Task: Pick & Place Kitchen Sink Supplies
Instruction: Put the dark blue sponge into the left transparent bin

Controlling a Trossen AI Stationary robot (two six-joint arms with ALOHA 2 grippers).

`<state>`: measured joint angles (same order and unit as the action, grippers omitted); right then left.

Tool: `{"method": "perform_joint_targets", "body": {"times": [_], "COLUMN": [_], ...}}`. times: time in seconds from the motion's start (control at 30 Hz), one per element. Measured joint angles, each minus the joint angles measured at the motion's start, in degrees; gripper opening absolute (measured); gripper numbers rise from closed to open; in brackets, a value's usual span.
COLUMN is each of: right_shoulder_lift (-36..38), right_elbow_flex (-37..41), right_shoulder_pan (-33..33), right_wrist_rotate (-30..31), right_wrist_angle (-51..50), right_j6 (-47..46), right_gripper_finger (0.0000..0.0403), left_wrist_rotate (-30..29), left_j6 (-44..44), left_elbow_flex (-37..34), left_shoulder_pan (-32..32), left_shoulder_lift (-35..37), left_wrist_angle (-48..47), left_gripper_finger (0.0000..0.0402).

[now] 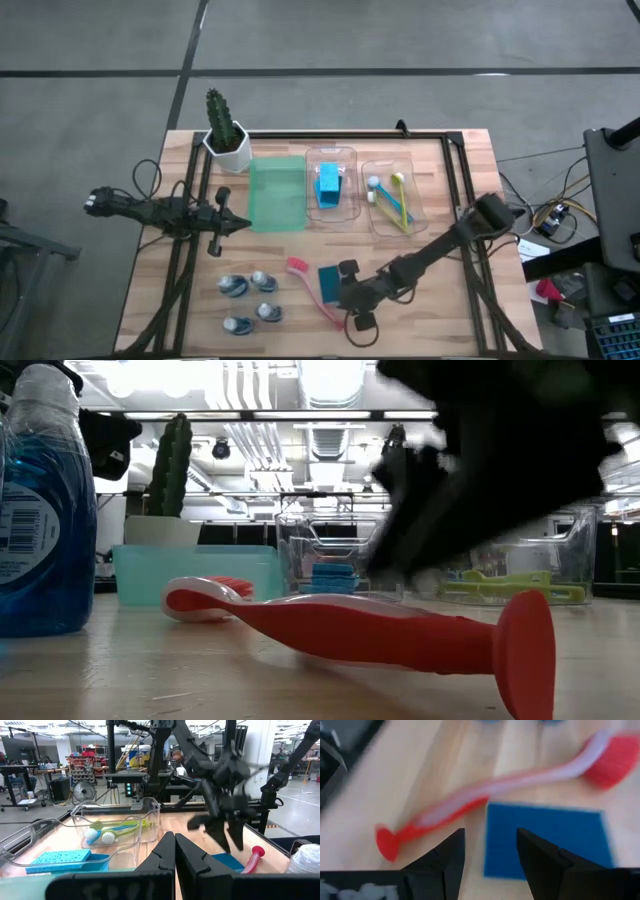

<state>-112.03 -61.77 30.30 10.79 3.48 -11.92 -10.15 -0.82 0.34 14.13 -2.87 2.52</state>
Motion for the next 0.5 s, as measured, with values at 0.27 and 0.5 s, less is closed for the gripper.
{"method": "perform_joint_targets", "body": {"times": [0.27,0.5], "right_shoulder_lift": [-4.2,-3.9], "right_elbow_flex": [-4.4,-4.4], "right_shoulder_pan": [-1.1,-1.9], "right_wrist_rotate": [-2.2,-1.4], "right_wrist_angle": [-2.5,-4.7], "right_j6": [0.7,0.1], "right_gripper_finger": [0.0166,0.0143], "left_wrist_rotate": [0.0,0.0], "left_j6": [0.0,0.0], "left_elbow_flex": [0.0,0.0], "left_shoulder_pan": [0.0,0.0], "left_shoulder_lift": [-0.1,-0.1], "left_wrist_angle": [0.0,0.0], "left_gripper_finger": [0.0003,0.0003]}}
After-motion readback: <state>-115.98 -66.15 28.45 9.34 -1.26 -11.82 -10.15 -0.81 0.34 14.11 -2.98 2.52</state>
